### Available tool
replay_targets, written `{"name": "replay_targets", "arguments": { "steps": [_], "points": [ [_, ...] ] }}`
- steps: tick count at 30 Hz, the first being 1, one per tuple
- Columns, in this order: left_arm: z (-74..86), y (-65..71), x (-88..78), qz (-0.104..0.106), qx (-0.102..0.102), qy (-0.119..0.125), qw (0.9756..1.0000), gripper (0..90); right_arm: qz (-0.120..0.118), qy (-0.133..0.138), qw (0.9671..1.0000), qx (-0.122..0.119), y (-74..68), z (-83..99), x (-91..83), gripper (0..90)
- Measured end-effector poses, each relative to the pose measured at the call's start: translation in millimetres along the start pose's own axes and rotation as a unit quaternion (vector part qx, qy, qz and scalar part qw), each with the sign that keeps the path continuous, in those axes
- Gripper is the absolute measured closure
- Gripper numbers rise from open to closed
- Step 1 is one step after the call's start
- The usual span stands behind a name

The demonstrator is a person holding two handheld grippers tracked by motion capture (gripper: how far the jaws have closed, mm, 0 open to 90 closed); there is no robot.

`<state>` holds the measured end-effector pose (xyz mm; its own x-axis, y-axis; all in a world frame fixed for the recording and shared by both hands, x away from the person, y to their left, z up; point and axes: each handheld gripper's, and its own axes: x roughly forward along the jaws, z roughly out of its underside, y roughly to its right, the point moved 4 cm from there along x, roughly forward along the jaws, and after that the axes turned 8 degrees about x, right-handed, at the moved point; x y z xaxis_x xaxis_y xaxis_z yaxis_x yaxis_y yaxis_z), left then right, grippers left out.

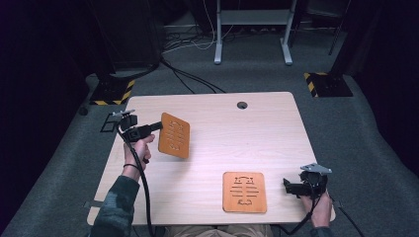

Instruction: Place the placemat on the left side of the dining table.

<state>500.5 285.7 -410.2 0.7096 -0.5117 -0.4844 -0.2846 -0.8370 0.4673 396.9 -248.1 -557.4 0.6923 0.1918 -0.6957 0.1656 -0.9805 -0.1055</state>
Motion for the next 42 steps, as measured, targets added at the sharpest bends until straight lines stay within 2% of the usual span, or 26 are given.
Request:
{"name": "replay_targets", "arguments": {
  "steps": [5, 16, 18, 19, 29, 30, 38, 42],
  "points": [
    [1.0, -14.9, 1.0, -0.018, -0.009, -0.006, 0.9998, 86.9, 0.000, 0.000, 1.0000, 0.000, 0.0, 0.0, 0.0, 0.0],
    [1.9, -45.1, 2.8, -0.051, -0.014, -0.033, 0.9981, 86.9, 0.000, 0.000, 1.0000, 0.000, 0.0, 0.0, 0.0, 0.0],
    [1.2, -47.2, 4.0, -0.053, -0.026, -0.028, 0.9979, 86.9, 0.000, 0.000, 1.0000, 0.000, 0.0, 0.0, 0.0, 0.0],
    [1.6, -49.9, 3.3, -0.054, -0.020, -0.036, 0.9977, 86.8, 0.000, 0.000, 1.0000, 0.000, 0.0, 0.0, 0.0, 0.0],
    [0.8, -61.5, 7.5, -0.073, -0.022, -0.048, 0.9959, 86.5, 0.000, 0.000, 1.0000, 0.000, 0.0, 0.0, 0.0, 0.0],
    [0.7, -62.6, 7.2, -0.073, -0.015, -0.052, 0.9959, 86.5, 0.000, 0.000, 1.0000, 0.000, 0.0, 0.0, 0.0, 0.0],
    [2.1, -72.0, 6.8, -0.084, -0.025, -0.052, 0.9948, 85.9, 0.000, 0.000, 1.0000, 0.000, 0.0, 0.0, 0.0, 0.0],
    [4.8, -79.0, 6.7, -0.090, -0.021, -0.051, 0.9944, 85.3, 0.000, 0.000, 1.0000, 0.000, 0.0, 0.0, 0.0, 0.0]
  ]
}}
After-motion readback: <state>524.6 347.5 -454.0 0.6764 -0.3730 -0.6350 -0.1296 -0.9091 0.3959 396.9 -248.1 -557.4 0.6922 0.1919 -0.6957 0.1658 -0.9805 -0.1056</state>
